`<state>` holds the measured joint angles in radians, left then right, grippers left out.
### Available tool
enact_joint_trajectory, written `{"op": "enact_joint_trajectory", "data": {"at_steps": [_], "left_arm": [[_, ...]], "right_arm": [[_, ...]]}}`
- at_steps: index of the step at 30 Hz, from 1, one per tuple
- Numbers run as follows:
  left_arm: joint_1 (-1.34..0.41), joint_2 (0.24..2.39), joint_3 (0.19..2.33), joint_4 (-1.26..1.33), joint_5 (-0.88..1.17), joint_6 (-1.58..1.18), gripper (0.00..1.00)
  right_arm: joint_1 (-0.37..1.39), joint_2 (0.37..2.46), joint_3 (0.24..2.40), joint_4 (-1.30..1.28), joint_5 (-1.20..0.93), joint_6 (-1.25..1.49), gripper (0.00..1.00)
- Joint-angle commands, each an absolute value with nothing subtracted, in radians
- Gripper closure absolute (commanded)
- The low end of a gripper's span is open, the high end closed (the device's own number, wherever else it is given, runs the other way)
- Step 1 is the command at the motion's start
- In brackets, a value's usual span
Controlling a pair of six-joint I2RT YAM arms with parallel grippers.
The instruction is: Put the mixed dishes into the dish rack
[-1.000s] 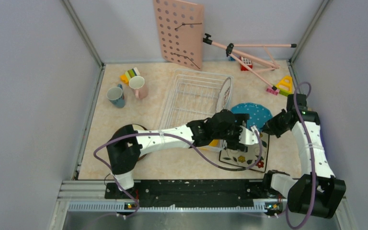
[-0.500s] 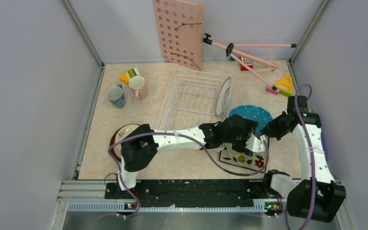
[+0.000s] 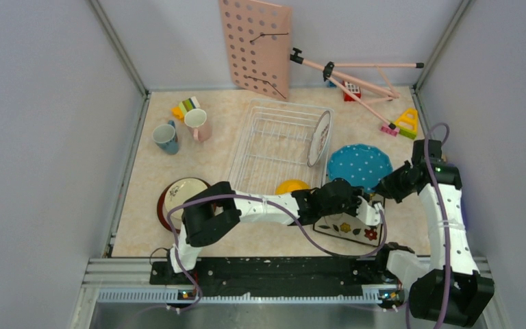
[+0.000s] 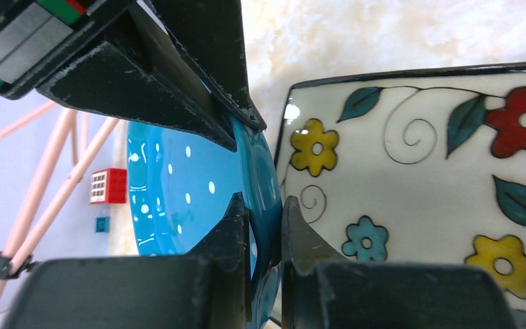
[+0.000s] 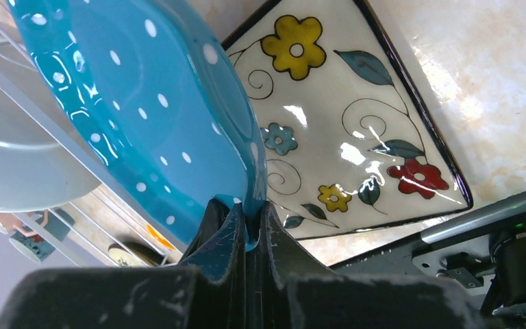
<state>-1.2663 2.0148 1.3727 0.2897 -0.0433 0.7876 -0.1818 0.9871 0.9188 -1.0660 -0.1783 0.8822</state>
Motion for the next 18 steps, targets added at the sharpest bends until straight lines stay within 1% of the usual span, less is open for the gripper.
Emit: {"op": "enact_joint_trajectory", "data": {"at_steps": [1, 4, 5, 6, 7, 8, 9, 10, 12, 18], "left_arm": [[-1.270, 2.013, 1.366, 0.387, -0.051, 0.780, 1.00], [-1.270, 2.006, 1.363, 0.393, -0.033, 0.768, 1.00], [-1.270, 2.005, 1.358, 0.405, -0.028, 0.764, 1.00], [-1.271, 2.002, 1.356, 0.413, -0.022, 0.760, 1.00], [-1.271, 2.000, 1.353, 0.424, -0.020, 0.755, 1.00], [-1.271, 1.998, 1.350, 0.432, -0.019, 0.752, 1.00], [-1.270, 1.996, 1.349, 0.440, -0.016, 0.752, 1.00], [-1.270, 1.994, 1.349, 0.445, -0.013, 0.750, 1.00], [-1.270, 1.988, 1.353, 0.448, -0.007, 0.733, 1.00], [-1.270, 1.935, 1.331, 0.485, 0.045, 0.676, 1.00]], "right_arm": [[-0.195, 0.939, 0.983, -0.974, -0.243, 0.918, 0.99], [-0.195, 0.939, 0.989, -0.968, -0.223, 0.906, 0.91], [-0.195, 0.938, 0.997, -0.967, -0.209, 0.901, 0.82], [-0.196, 0.939, 1.010, -0.967, -0.187, 0.894, 0.55], [-0.195, 0.941, 1.026, -0.975, -0.161, 0.889, 0.36], [-0.196, 0.941, 1.048, -0.991, -0.120, 0.888, 0.23], [-0.196, 0.941, 1.070, -1.003, -0.081, 0.884, 0.16], [-0.196, 0.940, 1.096, -1.010, -0.049, 0.877, 0.13], [-0.196, 0.944, 1.142, -1.025, 0.005, 0.872, 0.10], [-0.196, 0.928, 1.244, -1.044, 0.167, 0.852, 0.08]]}}
